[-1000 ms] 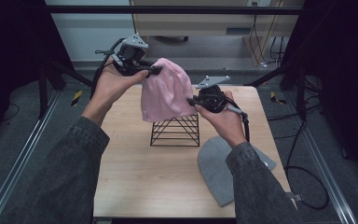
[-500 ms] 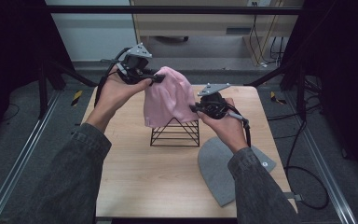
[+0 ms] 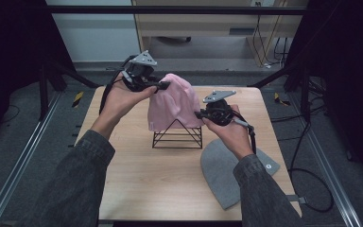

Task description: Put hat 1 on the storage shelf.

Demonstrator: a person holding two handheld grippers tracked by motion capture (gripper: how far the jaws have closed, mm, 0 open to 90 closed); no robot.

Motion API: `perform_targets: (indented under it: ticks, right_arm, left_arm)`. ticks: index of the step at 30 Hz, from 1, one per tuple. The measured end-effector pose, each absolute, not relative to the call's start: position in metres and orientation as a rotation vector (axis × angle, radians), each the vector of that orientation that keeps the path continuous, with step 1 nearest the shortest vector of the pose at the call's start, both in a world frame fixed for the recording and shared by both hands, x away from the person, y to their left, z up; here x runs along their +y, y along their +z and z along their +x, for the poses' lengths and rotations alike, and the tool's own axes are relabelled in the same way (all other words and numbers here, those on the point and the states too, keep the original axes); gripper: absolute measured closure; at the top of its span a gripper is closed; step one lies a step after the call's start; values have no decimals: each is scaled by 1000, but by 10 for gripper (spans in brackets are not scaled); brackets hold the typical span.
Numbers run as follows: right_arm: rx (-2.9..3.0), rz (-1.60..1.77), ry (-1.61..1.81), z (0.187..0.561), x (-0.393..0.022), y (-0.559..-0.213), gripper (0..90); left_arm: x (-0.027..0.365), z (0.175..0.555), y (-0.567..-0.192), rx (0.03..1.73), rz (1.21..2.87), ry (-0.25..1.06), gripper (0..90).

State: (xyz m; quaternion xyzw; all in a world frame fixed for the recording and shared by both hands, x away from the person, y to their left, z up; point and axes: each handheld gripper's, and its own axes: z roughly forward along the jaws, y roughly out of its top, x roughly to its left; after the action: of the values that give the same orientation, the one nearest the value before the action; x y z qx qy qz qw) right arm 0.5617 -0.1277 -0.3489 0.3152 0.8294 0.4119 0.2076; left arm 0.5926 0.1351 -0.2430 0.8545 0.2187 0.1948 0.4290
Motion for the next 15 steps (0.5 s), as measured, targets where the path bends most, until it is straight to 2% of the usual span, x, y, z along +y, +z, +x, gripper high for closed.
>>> perform_targets:
  ticks: [15]
  right_arm:
    - [2323,889,1135,559,-134,-368,827]
  left_arm:
    - [131,590,-262,518,2140,469,739]
